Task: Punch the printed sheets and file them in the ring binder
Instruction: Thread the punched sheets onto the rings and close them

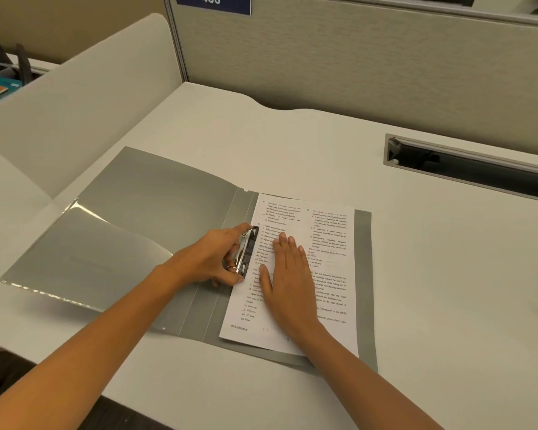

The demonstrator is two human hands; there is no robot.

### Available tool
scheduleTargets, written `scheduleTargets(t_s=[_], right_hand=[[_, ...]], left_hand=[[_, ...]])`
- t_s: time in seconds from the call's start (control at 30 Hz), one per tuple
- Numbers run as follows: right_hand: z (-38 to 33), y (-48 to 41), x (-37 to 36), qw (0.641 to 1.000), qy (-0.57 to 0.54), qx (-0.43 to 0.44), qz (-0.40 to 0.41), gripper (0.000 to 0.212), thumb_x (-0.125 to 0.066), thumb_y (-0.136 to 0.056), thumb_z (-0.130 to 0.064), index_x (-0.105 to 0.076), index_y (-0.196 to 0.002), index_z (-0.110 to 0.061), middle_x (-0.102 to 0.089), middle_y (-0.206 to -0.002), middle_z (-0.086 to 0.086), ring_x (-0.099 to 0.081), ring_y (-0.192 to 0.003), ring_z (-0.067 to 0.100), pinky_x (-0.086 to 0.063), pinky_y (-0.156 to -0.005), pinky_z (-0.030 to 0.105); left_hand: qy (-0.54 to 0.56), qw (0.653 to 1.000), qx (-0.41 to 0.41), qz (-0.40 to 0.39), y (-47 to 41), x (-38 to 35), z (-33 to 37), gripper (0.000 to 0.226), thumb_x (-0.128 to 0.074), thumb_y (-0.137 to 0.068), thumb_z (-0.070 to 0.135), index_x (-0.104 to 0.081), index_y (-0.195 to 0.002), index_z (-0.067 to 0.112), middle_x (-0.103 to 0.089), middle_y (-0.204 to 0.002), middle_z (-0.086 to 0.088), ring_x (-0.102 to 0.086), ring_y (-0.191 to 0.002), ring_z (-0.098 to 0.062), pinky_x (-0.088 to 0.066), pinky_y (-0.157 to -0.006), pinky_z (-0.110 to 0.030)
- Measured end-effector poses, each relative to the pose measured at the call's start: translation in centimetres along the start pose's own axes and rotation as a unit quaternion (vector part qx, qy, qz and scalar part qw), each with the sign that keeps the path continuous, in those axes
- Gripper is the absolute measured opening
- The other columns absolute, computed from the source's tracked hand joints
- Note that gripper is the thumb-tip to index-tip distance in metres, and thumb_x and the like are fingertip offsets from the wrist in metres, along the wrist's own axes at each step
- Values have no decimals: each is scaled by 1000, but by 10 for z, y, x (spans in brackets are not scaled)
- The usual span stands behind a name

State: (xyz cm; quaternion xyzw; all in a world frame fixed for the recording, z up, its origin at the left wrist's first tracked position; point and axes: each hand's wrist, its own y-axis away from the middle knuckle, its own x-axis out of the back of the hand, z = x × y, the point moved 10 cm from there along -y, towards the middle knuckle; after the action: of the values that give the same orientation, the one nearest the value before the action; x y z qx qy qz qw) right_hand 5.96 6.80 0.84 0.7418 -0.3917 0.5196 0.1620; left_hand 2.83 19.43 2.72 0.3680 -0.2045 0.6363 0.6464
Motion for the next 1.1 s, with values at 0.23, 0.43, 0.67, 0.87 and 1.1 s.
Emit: scheduleTargets(t_s=[0.23,0.43,0.67,0.87,1.1], right_hand=[[2,-1,1,1000,8,3,6,62,-27,-97,-42,-32,-148,-8,-28,-157,7,-21,-147,20,-9,-121,35],[3,-1,1,1000,-7,1,-2,63,-25,-97,-44,-30,-149,-10,-24,-158,5,-17,-148,18,-6,-121,33],[18,2,4,1000,-29,3,-10,61,-26,-97,-45,-27,-151,-16,-22,-159,-3,-13,-148,10,-5,-122,28],[45,9,22,1000,-13,0,-5,57,-26,-98,-43,-31,-149,-19,-27,-157,-6,-18,-147,9,-9,-122,31],[92,20,56,999,-33,-21,7,46,-41,-99,-32,-41,-143,-19,-40,-151,-5,-34,-140,11,-25,-118,31]], left_hand=[[25,1000,14,-4,2,-4,0,100,-85,-68,14,-26,-147,27,-48,-76,3,-60,-66,-14,-59,-48,-36],[24,1000,-4,6,4,-4,4,100,-83,-71,17,-20,-149,25,-48,-80,10,-57,-69,-9,-53,-56,-17],[87,990,20,109,11,-3,1,89,-77,-76,34,-27,-149,27,-44,-112,-1,-54,-90,-11,-49,-77,-10],[118,981,48,150,8,-27,15,77,-63,-89,35,-17,-151,33,-33,-124,3,-47,-89,-2,-46,-71,-6],[221,959,57,170,1,-49,51,47,-31,-104,25,-23,-150,28,-35,-132,0,-46,-104,9,-43,-82,-1]])
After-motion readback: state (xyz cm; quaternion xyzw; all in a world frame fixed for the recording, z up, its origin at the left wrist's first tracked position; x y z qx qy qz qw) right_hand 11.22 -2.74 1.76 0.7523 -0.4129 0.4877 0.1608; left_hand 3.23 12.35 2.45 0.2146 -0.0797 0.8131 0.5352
